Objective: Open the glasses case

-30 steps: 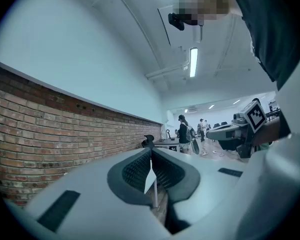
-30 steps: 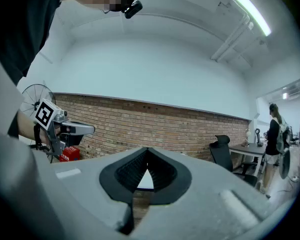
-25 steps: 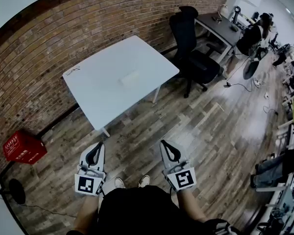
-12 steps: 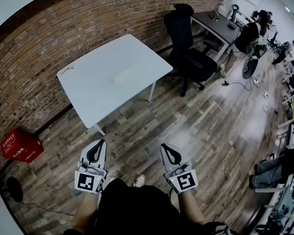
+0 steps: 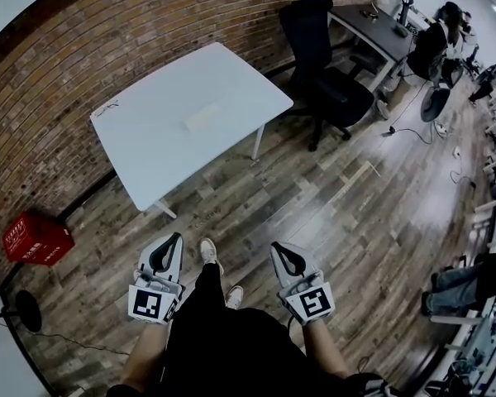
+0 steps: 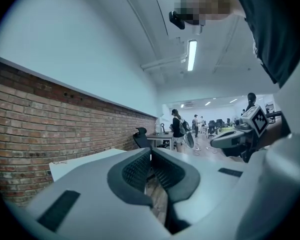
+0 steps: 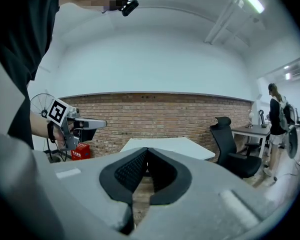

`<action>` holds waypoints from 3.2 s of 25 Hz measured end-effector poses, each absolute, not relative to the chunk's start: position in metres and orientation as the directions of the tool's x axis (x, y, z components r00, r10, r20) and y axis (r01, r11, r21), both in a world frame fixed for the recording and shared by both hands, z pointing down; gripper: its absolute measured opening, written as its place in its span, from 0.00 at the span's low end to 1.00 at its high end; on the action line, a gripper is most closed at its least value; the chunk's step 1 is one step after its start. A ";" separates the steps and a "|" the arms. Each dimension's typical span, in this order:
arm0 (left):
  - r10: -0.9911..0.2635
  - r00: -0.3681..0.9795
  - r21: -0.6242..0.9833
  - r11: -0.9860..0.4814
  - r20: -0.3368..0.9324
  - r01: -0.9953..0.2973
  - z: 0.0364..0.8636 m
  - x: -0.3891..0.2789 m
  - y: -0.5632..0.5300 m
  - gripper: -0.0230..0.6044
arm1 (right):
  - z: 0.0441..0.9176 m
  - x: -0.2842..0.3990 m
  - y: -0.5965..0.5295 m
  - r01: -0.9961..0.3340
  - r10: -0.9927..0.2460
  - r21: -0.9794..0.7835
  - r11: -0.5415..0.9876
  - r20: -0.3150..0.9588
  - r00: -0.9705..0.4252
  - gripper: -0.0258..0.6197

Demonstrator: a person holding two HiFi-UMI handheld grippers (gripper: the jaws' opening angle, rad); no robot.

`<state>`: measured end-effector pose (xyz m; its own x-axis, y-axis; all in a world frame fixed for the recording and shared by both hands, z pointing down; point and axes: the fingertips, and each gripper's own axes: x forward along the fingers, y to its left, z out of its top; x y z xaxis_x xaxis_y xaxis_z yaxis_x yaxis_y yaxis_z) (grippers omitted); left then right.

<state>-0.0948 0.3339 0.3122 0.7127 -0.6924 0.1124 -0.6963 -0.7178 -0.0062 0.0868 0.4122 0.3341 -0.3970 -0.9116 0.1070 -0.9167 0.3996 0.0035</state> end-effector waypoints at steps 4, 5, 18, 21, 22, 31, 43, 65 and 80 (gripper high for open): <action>-0.683 0.721 0.033 -0.723 0.119 -0.690 0.326 -0.082 0.301 0.06 | 0.337 0.088 0.386 -0.906 -0.901 0.023 0.423 0.115 -0.418 0.05; -0.679 0.725 0.042 -0.726 0.118 -0.687 0.328 -0.077 0.291 0.06 | 0.340 0.091 0.378 -0.906 -0.900 0.021 0.423 0.131 -0.417 0.05; -0.692 0.716 0.109 -0.708 0.093 -0.698 0.344 -0.084 0.101 0.06 | 0.315 0.072 0.189 -0.876 -0.868 0.064 0.478 0.188 -0.460 0.05; -0.683 0.725 0.128 -0.714 0.091 -0.688 0.354 -0.085 0.061 0.06 | 0.303 0.061 0.153 -0.876 -0.872 0.072 0.477 0.166 -0.461 0.05; -0.681 0.728 0.133 -0.716 0.087 -0.686 0.355 -0.084 0.051 0.06 | 0.302 0.059 0.145 -0.878 -0.874 0.073 0.473 0.170 -0.456 0.05; -0.692 0.715 0.152 -0.699 0.099 -0.698 0.354 -0.079 0.000 0.06 | 0.310 0.069 0.090 -0.866 -0.861 0.085 0.493 0.192 -0.471 0.05; -0.818 0.551 0.102 -0.542 0.167 -0.834 0.364 -0.080 -0.028 0.06 | 0.326 0.099 0.007 -0.704 -0.717 0.144 0.696 0.196 -0.669 0.05; -0.692 0.551 0.149 -0.553 0.467 -0.820 0.525 -0.052 -0.069 0.28 | 0.455 0.082 -0.068 -0.404 -0.462 0.226 0.886 0.486 -0.742 0.07; -0.526 0.556 0.122 -0.647 0.644 -0.753 0.600 -0.034 -0.106 0.46 | 0.535 0.065 -0.103 -0.292 -0.367 0.223 0.930 0.516 -0.774 0.20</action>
<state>-0.0344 -0.1063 0.6003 0.5558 -0.5258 0.6439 -0.7530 -0.6466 0.1220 0.0650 -0.1033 0.5346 -0.7736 -0.3672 0.5165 -0.2922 0.9299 0.2234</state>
